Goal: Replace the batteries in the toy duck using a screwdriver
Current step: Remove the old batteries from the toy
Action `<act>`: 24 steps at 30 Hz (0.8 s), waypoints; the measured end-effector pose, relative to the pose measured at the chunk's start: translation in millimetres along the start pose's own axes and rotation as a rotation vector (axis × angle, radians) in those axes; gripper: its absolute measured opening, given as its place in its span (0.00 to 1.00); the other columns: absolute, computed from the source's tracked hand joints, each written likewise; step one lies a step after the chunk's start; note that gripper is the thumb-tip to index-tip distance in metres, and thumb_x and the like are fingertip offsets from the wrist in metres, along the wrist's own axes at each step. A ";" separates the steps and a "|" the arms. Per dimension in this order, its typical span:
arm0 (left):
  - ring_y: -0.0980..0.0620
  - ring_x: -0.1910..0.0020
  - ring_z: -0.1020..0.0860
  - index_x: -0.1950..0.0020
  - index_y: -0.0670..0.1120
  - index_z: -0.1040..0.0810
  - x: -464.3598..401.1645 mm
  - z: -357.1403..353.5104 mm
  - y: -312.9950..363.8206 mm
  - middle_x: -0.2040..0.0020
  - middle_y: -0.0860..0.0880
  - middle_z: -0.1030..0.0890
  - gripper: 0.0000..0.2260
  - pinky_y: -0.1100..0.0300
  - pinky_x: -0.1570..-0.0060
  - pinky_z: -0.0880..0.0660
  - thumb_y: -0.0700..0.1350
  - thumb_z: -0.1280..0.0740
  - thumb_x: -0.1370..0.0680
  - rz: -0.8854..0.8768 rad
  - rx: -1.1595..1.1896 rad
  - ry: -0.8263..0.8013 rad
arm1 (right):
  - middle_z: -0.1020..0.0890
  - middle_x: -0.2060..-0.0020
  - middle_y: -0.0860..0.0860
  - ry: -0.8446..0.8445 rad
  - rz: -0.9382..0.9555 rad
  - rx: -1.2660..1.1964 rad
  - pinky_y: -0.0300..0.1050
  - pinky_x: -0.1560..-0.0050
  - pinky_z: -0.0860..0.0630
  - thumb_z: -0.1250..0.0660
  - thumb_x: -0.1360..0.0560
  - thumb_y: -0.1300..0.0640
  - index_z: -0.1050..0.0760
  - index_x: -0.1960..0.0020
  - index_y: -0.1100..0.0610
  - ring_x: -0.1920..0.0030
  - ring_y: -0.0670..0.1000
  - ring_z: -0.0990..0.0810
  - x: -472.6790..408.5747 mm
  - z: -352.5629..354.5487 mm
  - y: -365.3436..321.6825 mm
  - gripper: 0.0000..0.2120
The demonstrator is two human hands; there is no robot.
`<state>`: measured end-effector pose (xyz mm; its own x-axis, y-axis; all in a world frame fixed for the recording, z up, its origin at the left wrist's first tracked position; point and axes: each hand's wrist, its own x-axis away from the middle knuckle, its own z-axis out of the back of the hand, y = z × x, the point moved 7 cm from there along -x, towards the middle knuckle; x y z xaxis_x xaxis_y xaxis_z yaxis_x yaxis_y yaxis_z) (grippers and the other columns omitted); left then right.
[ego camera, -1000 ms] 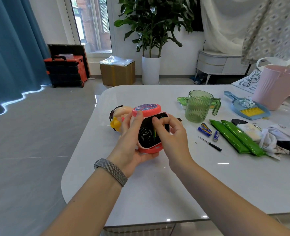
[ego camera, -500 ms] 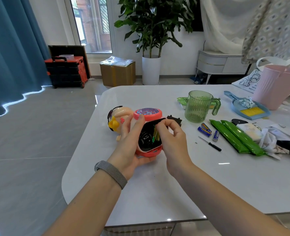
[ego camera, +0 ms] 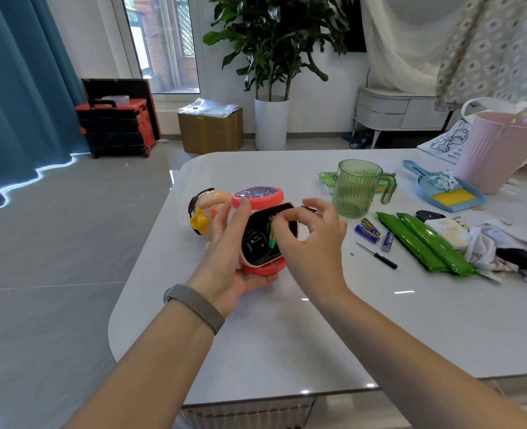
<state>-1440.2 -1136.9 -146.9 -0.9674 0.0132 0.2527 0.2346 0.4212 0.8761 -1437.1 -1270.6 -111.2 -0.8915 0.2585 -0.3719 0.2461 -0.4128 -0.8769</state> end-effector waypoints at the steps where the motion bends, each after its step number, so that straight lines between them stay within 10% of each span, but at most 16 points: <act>1: 0.43 0.43 0.21 0.33 0.64 0.31 0.8 0.0 0.5 0.38 0.47 0.22 0.20 0.36 0.55 0.20 0.61 0.34 0.25 0.000 0.003 0.000 | 0.30 0.41 0.44 0.011 0.086 0.054 0.39 0.40 0.37 0.33 0.28 0.49 0.19 0.60 0.47 0.38 0.48 0.37 0.5 0.3 -5.1 0.05; 8: 0.38 0.43 0.22 0.32 0.60 0.29 5.1 0.3 2.6 0.37 0.45 0.23 0.25 0.44 0.62 0.19 0.64 0.33 0.28 0.041 0.028 -0.003 | 0.25 0.41 0.52 0.007 0.513 0.243 0.43 0.40 0.34 0.33 0.27 0.47 0.18 0.53 0.54 0.40 0.54 0.33 -3.6 -5.2 -13.2 0.12; 16: 0.36 0.45 0.21 0.30 0.60 0.31 6.3 3.6 8.5 0.36 0.45 0.23 0.25 0.43 0.65 0.19 0.63 0.34 0.26 0.080 0.052 0.002 | 0.20 0.54 0.51 -0.067 0.063 -0.414 0.42 0.61 0.18 0.43 0.18 0.58 0.30 0.43 0.60 0.58 0.46 0.17 -52.4 32.1 -4.9 0.07; 19: 0.37 0.46 0.20 0.31 0.60 0.31 5.8 5.3 11.1 0.37 0.45 0.22 0.24 0.43 0.65 0.19 0.63 0.35 0.26 0.074 0.045 0.010 | 0.19 0.54 0.56 -0.122 -0.034 -0.110 0.41 0.68 0.19 0.40 0.19 0.57 0.29 0.41 0.61 0.65 0.50 0.19 -79.3 46.0 26.6 0.10; 24: 0.38 0.50 0.17 0.31 0.60 0.30 4.1 5.9 8.0 0.37 0.46 0.21 0.24 0.42 0.62 0.19 0.64 0.35 0.26 0.062 0.021 0.006 | 0.18 0.51 0.55 -0.188 0.061 0.588 0.54 0.49 0.24 0.35 0.22 0.56 0.24 0.44 0.59 0.50 0.56 0.22 -96.5 38.5 74.7 0.09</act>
<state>-1442.8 -1128.1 -141.2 -0.9505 0.0342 0.3087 0.2918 0.4384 0.8501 -1347.3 -1360.0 -129.1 -0.9474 0.0833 -0.3091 0.0955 -0.8481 -0.5212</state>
